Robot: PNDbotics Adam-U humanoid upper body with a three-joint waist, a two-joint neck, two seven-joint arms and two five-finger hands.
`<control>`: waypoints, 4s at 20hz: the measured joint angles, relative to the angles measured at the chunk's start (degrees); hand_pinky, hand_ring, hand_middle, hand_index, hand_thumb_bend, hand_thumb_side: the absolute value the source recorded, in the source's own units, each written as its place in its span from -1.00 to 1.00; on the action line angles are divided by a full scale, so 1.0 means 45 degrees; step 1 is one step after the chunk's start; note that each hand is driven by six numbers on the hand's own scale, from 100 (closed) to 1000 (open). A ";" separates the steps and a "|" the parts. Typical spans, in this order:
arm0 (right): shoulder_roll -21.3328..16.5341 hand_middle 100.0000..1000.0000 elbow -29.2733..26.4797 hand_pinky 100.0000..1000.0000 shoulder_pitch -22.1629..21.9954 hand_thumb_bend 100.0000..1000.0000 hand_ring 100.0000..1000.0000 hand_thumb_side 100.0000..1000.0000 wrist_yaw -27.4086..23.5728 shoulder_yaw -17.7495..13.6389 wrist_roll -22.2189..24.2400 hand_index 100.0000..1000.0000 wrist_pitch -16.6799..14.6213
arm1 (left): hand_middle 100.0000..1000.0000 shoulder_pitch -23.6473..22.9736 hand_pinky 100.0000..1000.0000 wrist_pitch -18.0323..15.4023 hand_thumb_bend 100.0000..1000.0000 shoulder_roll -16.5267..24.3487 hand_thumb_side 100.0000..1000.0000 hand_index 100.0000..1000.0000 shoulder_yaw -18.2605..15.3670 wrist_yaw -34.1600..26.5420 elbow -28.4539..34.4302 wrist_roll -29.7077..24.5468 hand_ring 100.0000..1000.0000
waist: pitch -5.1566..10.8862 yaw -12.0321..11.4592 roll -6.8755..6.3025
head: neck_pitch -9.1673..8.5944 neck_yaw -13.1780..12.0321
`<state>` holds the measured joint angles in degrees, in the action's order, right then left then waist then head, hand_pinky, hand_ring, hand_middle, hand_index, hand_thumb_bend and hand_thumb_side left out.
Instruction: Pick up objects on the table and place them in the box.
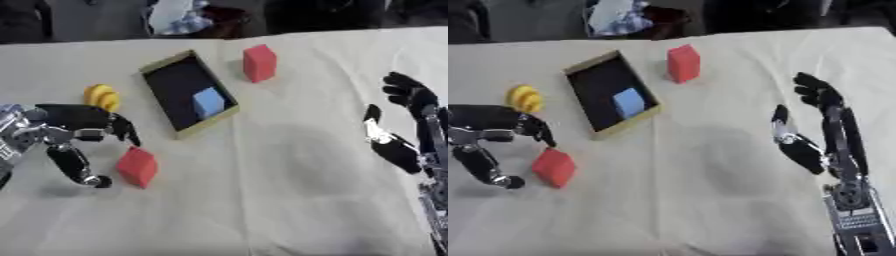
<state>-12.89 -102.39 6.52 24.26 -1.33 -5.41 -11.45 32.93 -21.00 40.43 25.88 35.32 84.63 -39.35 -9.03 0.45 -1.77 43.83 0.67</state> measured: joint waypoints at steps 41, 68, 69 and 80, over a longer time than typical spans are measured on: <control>0.0007 0.58 0.0145 0.61 -0.0098 -1.00 0.61 -0.81 -0.0164 0.0168 0.0084 0.77 -0.0037 | 0.15 0.3562 0.41 0.0263 -0.19 -0.3251 -0.84 0.40 -0.1600 0.2624 -0.5416 0.3690 0.26 | 0.0047 0.0513 0.0000 | 0.0000 -0.0084; 0.0010 0.58 0.0150 0.61 -0.0034 -1.00 0.61 -0.79 -0.0271 0.0227 0.0133 0.77 -0.0081 | 0.26 0.3899 0.43 0.0559 0.20 -0.3191 -0.40 0.57 -0.1662 0.1994 -0.4139 0.3852 0.30 | 0.0047 0.0658 0.0001 | 0.0000 -0.0125; 0.0010 0.58 0.0151 0.61 -0.0039 -1.00 0.61 -0.79 -0.0271 0.0225 0.0130 0.77 -0.0078 | 0.26 0.3875 0.43 0.0673 0.22 -0.2959 -0.40 0.57 -0.1710 0.1890 -0.3953 0.3783 0.30 | 0.0047 0.0629 0.0001 | 0.0000 -0.0114; 0.0010 0.58 0.0157 0.61 -0.0060 -1.00 0.61 -0.78 -0.0271 0.0172 0.0075 0.77 -0.0038 | 0.27 0.3007 0.43 0.2001 0.17 -0.1238 -0.49 0.58 -0.3229 0.2443 -0.5622 0.4058 0.30 | 0.0047 0.0418 0.0000 | 0.0000 0.0021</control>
<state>-12.85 -101.68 6.25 23.04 -0.55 -5.07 -11.62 46.47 -12.00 34.86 11.34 46.31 59.33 -21.08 -8.81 2.33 -1.77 43.83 0.77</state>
